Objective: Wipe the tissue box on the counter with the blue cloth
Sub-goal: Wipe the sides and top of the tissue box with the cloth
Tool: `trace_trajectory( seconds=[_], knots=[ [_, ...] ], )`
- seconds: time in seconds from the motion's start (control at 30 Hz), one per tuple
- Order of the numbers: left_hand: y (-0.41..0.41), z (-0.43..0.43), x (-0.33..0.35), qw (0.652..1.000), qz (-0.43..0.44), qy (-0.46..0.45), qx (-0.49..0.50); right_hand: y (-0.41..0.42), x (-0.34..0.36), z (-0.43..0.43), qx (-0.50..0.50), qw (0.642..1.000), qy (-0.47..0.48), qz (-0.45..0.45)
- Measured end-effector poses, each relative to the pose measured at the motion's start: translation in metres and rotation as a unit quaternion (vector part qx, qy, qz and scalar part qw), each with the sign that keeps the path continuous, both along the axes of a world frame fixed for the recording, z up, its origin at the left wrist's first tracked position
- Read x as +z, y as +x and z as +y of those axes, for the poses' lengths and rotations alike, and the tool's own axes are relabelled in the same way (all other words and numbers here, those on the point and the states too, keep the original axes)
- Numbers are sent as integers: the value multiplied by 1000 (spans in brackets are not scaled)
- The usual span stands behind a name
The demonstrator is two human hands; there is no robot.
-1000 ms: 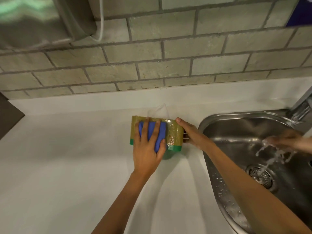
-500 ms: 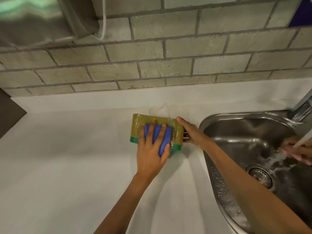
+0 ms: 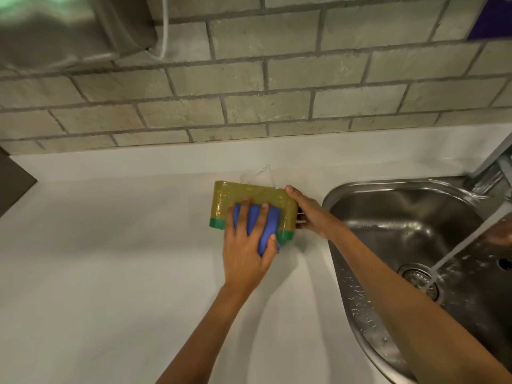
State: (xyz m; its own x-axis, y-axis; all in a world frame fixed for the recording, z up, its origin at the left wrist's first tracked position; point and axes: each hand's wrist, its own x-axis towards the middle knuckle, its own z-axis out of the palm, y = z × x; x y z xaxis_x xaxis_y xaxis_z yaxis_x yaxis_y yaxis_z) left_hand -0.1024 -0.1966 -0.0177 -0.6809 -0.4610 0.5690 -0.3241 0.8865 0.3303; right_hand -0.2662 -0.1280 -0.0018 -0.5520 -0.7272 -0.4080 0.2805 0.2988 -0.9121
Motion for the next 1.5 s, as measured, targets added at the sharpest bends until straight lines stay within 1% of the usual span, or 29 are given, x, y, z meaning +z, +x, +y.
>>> trace_trajectory(
  seconds=[0.1,0.13,0.2,0.3,0.33,0.4,0.47,0.53,0.63,0.7,0.77,0.87,0.93,0.97,1.0,1.03,1.1,1.13,1.17,1.2,1.27,1.37,1.43,1.5],
  knots=[
    [-12,1,11,995,15,74,64,1,1,-1,4,1000,0,-9],
    [-19,6,15,994,10,80,71,1,0,-1,0,1000,0,-12],
    [-30,16,18,998,2,39,53,0,0,-2,-8,1000,-2,-15],
    [-25,25,3,999,-18,-47,-14,-2,0,0,5,1000,-2,-2],
    [-20,23,-3,998,-22,-58,-30,-2,0,0,10,1000,-2,1],
    [-10,14,-11,998,-8,-49,-36,-3,0,1,13,1000,1,5],
    [-1,0,-11,1000,17,-15,-16,-4,0,1,11,1000,0,1],
    [4,-14,-7,998,39,41,22,-4,-1,1,15,1000,0,1],
    [-2,-31,5,978,78,164,100,-3,-1,1,13,1000,6,1],
    [-16,-35,14,966,100,187,146,-2,1,1,11,1000,1,1],
    [-28,-29,20,972,88,157,154,0,1,0,8,1000,-2,-2],
    [-29,-12,19,989,37,102,97,-1,0,-1,8,1000,0,1],
    [-18,-14,10,996,25,61,61,-3,-1,-1,10,1000,-3,4],
    [-12,-20,6,996,29,58,55,-4,-2,-1,11,1000,-5,4],
    [-7,-26,5,994,37,80,61,-4,-3,0,12,1000,-8,4],
    [-4,-33,7,988,50,122,78,-5,-3,0,14,1000,-8,4],
    [-10,-46,15,964,92,212,128,-5,-2,0,14,1000,-7,4],
    [-16,-50,20,952,110,241,152,-4,-2,0,10,1000,-6,2],
    [-22,-51,25,946,118,251,170,-4,-1,0,8,1000,-5,2],
    [-27,-49,29,947,115,239,181,-3,-1,0,7,1000,-5,4],
    [-32,-37,29,965,85,183,168,-2,0,0,7,1000,-8,6],
    [-36,-4,18,986,20,121,115,-1,0,-2,7,1000,-5,11],
    [-39,16,10,993,3,82,84,-1,0,-3,0,1000,-3,10],
    [-37,25,1,999,-3,12,38,-3,-1,-2,2,1000,-4,13]
  ],
)
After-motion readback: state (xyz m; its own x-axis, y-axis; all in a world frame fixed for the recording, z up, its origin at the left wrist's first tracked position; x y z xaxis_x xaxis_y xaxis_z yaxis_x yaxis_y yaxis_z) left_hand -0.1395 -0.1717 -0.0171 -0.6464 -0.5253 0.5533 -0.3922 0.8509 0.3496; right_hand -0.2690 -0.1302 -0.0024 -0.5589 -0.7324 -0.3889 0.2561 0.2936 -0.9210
